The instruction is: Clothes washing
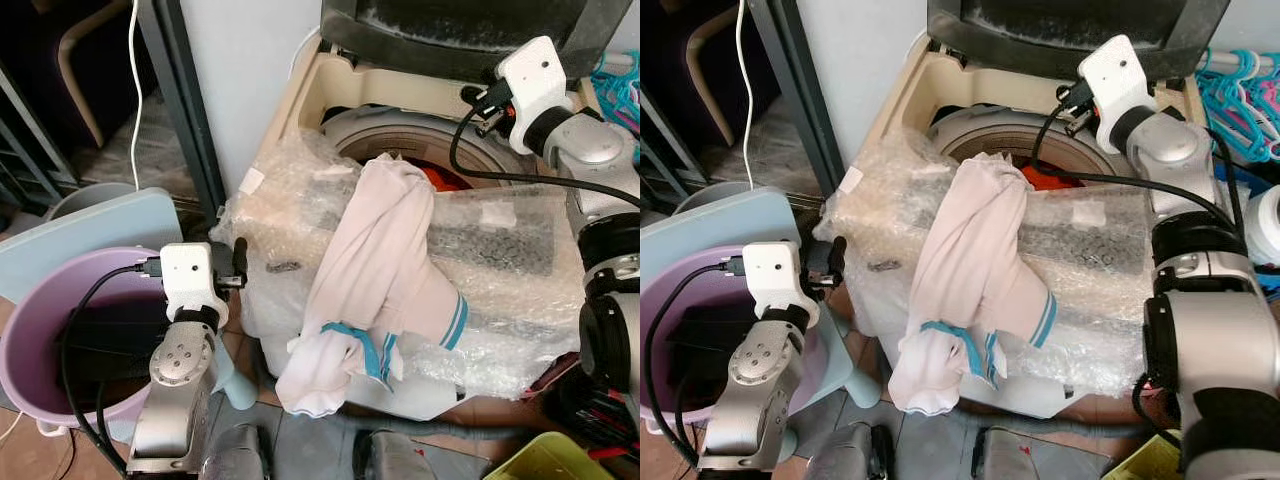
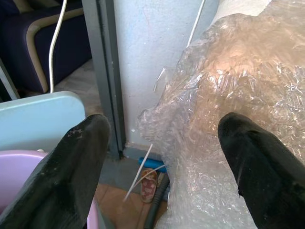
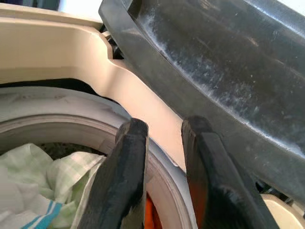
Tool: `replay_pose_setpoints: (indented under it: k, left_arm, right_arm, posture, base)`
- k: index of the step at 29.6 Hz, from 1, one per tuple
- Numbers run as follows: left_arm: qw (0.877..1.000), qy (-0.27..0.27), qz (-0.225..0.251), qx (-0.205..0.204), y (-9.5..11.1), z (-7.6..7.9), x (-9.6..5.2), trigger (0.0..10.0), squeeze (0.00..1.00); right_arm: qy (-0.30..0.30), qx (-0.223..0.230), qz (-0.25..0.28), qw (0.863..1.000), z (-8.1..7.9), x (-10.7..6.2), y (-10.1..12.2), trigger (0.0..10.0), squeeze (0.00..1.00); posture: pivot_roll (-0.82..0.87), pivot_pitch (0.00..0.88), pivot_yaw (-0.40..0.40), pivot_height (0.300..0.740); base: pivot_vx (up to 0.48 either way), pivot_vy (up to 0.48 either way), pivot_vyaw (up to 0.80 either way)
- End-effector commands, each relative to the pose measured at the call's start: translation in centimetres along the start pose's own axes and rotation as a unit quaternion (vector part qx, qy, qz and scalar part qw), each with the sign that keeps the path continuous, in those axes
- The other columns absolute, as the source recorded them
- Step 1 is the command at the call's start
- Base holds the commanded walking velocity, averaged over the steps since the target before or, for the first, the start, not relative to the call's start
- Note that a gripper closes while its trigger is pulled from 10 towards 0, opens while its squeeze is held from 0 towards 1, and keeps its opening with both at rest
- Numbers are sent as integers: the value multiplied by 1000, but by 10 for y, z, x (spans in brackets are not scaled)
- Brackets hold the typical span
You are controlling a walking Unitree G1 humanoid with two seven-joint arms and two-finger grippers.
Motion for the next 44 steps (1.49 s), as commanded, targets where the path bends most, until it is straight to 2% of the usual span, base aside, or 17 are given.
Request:
replay_pose_setpoints:
  k: [1, 5, 7, 8, 10, 13, 14, 15, 16, 22, 28, 29, 30, 31, 32, 36, 44]
  left_arm:
    - [1000, -7, -7, 3, -2, 1, -1, 10000, 0]
    - [1000, -6, -7, 4, -3, 0, -2, 10000, 0]
    - [1000, -6, -8, 3, -4, 0, -2, 10000, 0]
    - [1000, -11, -5, 4, -3, 3, -1, 10000, 0]
    - [1000, -14, -4, 5, -3, 4, -1, 10000, 0]
    - [1000, -27, 3, 11, -1, 6, 1, 10000, 0]
    - [999, -32, 6, 16, 0, 6, 2, 10000, 0]
    - [999, -32, 6, 16, 0, 6, 2, 10000, 0]
    - [999, -34, 8, 18, 1, 6, 2, 10000, 0]
    - [999, -32, 9, 18, 2, 5, 3, 10000, 0]
    - [999, -30, 10, 16, 2, 5, 3, 10000, 0]
    - [999, -30, 10, 16, 2, 5, 3, 10000, 0]
    - [999, -31, 10, 16, 2, 5, 3, 10000, 0]
    - [999, -31, 10, 16, 2, 5, 3, 10000, 0]
    - [999, -31, 11, 17, 2, 5, 3, 10000, 0]
    - [999, -33, 14, 18, 4, 5, 4, 10000, 0]
    - [999, -35, 17, 19, 6, 5, 6, 10000, 0]
  right_arm:
    - [27, 27, 53, 998, 2, -3, 24, 10000, 1000]
    - [132, 63, 77, 986, -18, -19, 32, 10000, 1000]
    - [189, 70, 79, 976, -36, -32, 29, 10000, 1000]
    - [226, 74, 74, 969, -56, -43, 20, 10000, 1000]
    - [232, 74, 73, 967, -62, -47, 18, 10000, 1000]
    - [242, 65, 72, 965, -87, -53, 9, 10000, 1000]
    - [266, 61, 73, 959, -105, -58, 7, 10000, 1000]
    - [266, 61, 73, 959, -105, -58, 7, 10000, 1000]
    - [283, 57, 71, 955, -115, -62, 7, 10000, 1000]
    - [301, 59, 63, 950, -137, -70, 7, 10000, 1000]
    - [277, -14, -2, 961, -146, -67, -19, 10000, 1000]
    - [265, -14, -34, 964, -146, -67, -28, 9216, 898]
    - [253, -28, -57, 965, -146, -67, -37, 4431, 651]
    - [249, -38, -61, 966, -147, -66, -39, 2980, 388]
    - [236, -40, -69, 968, -146, -64, -42, 0, 0]
    - [192, -42, -79, 977, -146, -60, -46, 0, 0]
    - [157, -11, -108, 982, -143, -55, -57, 0, 0]
  posture:
    - [-24, 88, -17, 740]
    - [-30, 89, -20, 740]
    - [-34, 87, -20, 740]
    - [-40, 88, -17, 740]
    - [-41, 88, -16, 740]
    - [-44, 89, -8, 740]
    - [-43, 90, -3, 740]
    - [-43, 90, -3, 740]
    - [-42, 90, -2, 740]
    - [-38, 90, -5, 740]
    - [-35, 90, -8, 740]
    - [-34, 90, -8, 740]
    - [-34, 92, -8, 740]
    - [-34, 91, -7, 740]
    - [-34, 93, -5, 740]
    - [-35, 98, -2, 740]
    - [-37, 109, 19, 740]
  base:
    - [0, 0, 0]
    - [0, 0, 0]
    - [0, 0, 0]
    - [0, 0, 0]
    - [0, 0, 0]
    - [0, 0, 0]
    - [0, 0, 0]
    - [0, 0, 0]
    - [0, 0, 0]
    - [0, 0, 0]
    - [0, 0, 0]
    - [0, 0, 0]
    - [0, 0, 0]
    - [0, 0, 0]
    - [0, 0, 0]
    - [0, 0, 0]
    - [0, 0, 0]
Point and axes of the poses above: a point about 5 cm out from each wrist's last joint towards the gripper, its own x axis pointing out of the wrist towards the gripper, its own y axis along the axis of the wrist's last joint, z = x × y, the point moved 2 cm from there along x, pointing out of the wrist towards the gripper, and after that the axes turned 5 degrees about x, right-handed, at the moved point
